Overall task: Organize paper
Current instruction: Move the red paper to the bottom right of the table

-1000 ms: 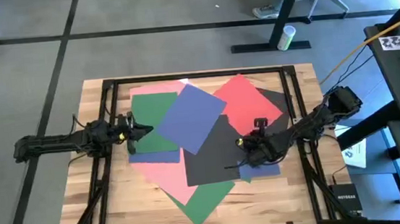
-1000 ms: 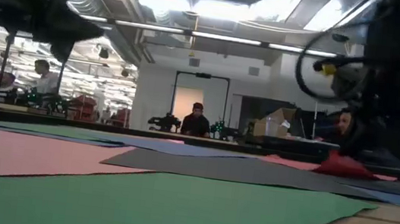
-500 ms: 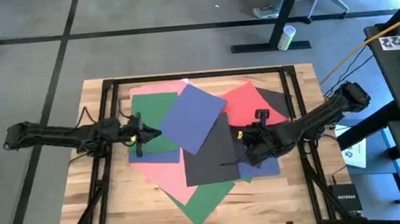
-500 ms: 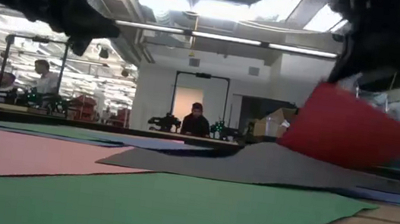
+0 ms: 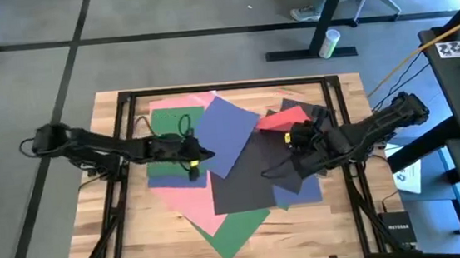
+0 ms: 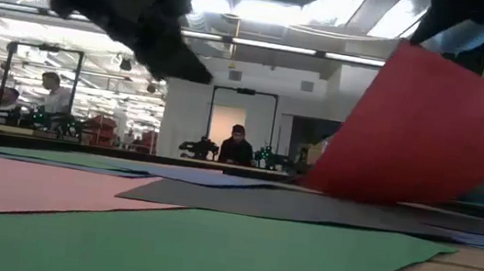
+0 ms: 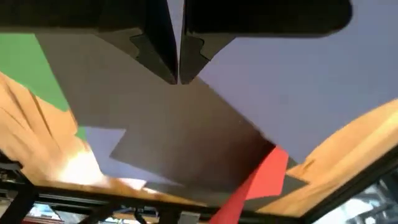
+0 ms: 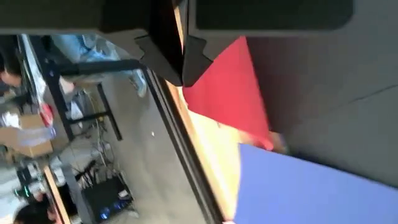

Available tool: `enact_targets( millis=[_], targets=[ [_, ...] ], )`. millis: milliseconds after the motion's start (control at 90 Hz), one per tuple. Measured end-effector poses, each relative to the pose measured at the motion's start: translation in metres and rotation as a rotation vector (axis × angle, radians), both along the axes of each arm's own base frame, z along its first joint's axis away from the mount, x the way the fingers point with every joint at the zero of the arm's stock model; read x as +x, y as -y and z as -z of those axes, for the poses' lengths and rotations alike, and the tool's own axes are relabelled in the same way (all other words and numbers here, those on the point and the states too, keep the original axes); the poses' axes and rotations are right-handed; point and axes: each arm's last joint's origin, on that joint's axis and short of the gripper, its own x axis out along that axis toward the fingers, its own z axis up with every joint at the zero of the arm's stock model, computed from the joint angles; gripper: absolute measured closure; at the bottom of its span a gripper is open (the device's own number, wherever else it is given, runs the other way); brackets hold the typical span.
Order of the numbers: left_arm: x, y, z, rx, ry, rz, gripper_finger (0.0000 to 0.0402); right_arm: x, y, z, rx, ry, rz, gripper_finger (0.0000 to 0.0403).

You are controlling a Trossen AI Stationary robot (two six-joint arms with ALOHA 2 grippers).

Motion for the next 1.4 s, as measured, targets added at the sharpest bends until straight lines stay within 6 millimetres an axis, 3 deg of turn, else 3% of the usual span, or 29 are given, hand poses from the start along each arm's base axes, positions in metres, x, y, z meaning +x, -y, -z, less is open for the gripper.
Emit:
enact_targets(
  millis=[267,467,744,1111,1400],
  targets=[
    [0.049,-0.004,-0.005,0.084,0.050,0.021,0.0401,0.001,0.016,-0.004,-0.063,0.071,0.086,0.0403],
    [0.082,-0.006,-0.006,0.085,0.082,0.065,0.0401,-0.010,0.029,-0.017,-0.123,0.172,0.137,0.0403],
    [0.124,-0.006,0.017,0.081,0.084,0.099,0.0401,-0.027,0.039,-0.032,-0.166,0.268,0.166,0.0403],
    [0.172,-0.002,0.041,0.050,0.086,0.216,0.0401,-0.029,0.040,-0.035,-0.214,0.293,0.164,0.0403],
    [0.191,-0.008,0.066,0.050,0.030,0.210,0.0401,-0.029,0.040,-0.035,-0.231,0.296,0.163,0.0403]
  ],
)
